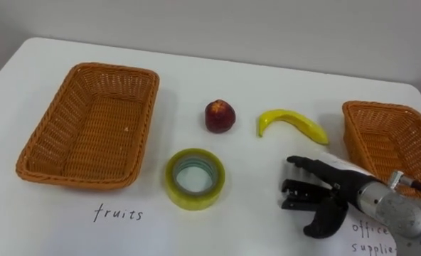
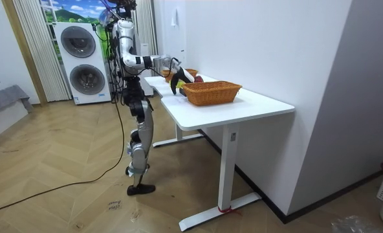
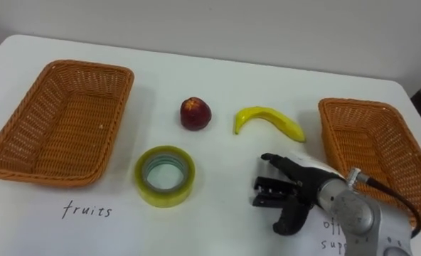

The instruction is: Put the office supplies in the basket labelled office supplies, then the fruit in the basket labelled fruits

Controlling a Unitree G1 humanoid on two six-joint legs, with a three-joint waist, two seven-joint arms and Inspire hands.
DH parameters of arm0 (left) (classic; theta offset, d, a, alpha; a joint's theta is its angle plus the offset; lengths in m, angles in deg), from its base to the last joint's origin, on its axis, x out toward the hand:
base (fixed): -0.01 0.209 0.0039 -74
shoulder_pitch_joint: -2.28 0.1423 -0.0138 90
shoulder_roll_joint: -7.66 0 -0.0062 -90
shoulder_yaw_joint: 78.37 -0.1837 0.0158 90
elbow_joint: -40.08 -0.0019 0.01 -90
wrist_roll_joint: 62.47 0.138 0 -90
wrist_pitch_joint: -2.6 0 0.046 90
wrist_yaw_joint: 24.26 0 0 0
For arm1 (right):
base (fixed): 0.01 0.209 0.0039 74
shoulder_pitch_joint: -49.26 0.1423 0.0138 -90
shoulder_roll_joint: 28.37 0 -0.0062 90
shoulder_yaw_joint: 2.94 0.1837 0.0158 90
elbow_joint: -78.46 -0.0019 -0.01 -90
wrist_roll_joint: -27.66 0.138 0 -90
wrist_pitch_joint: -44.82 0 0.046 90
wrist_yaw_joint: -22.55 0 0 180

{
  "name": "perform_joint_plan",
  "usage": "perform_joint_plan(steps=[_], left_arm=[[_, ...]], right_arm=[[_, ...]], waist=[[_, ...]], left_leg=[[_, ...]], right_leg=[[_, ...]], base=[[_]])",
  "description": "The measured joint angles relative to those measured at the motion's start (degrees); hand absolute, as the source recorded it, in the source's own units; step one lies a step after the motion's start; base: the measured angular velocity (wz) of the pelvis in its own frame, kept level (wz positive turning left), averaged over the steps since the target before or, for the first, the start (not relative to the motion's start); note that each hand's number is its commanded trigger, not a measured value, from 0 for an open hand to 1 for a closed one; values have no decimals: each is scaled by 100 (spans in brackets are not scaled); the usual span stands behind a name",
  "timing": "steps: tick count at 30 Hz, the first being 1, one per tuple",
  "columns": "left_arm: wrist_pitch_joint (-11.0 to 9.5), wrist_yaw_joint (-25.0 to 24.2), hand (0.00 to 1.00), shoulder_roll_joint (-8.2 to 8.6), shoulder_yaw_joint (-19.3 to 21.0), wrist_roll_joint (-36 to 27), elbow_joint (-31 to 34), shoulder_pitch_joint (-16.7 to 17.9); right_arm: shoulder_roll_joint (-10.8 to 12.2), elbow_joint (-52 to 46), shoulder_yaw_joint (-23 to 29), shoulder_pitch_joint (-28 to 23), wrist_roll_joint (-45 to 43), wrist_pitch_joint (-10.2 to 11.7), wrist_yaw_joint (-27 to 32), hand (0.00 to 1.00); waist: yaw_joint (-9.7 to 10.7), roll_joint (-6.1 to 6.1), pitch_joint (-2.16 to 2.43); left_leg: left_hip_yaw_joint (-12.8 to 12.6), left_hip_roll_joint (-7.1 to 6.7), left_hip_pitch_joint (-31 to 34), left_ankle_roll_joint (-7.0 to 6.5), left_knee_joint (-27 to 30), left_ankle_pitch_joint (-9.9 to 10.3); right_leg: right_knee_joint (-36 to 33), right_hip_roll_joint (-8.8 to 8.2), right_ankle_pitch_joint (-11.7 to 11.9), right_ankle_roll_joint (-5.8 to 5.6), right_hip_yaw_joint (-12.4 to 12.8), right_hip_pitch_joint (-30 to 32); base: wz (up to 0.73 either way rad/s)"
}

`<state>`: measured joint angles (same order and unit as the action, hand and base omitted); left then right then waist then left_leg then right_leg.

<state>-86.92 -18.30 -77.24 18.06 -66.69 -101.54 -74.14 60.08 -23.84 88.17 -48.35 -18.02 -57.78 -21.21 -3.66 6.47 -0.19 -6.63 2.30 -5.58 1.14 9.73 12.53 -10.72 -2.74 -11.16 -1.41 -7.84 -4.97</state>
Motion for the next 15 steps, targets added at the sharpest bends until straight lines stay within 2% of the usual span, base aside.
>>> perform_joint_plan(steps=[3,6,15], left_arm=[[0,12,0,3,-61,-2,0,-4],[-4,19,0,30,-111,-7,0,-33],[-12,235,0,46,-116,-18,-4,-17]], right_arm=[[1,2,0,88,18,0,161,100],[6,35,-45,131,14,-1,258,100],[69,51,-289,142,63,6,382,100]], waist=[[-14,3,2],[-122,25,9],[-159,116,-36]], left_leg=[[0,0,-3,0,0,0],[3,0,-17,1,-3,-1],[48,-3,26,1,-3,-1]], right_leg=[[0,0,0,0,0,-3],[7,5,0,0,-2,-19],[10,4,0,0,-19,-19]], base=[[0],[2],[2]])
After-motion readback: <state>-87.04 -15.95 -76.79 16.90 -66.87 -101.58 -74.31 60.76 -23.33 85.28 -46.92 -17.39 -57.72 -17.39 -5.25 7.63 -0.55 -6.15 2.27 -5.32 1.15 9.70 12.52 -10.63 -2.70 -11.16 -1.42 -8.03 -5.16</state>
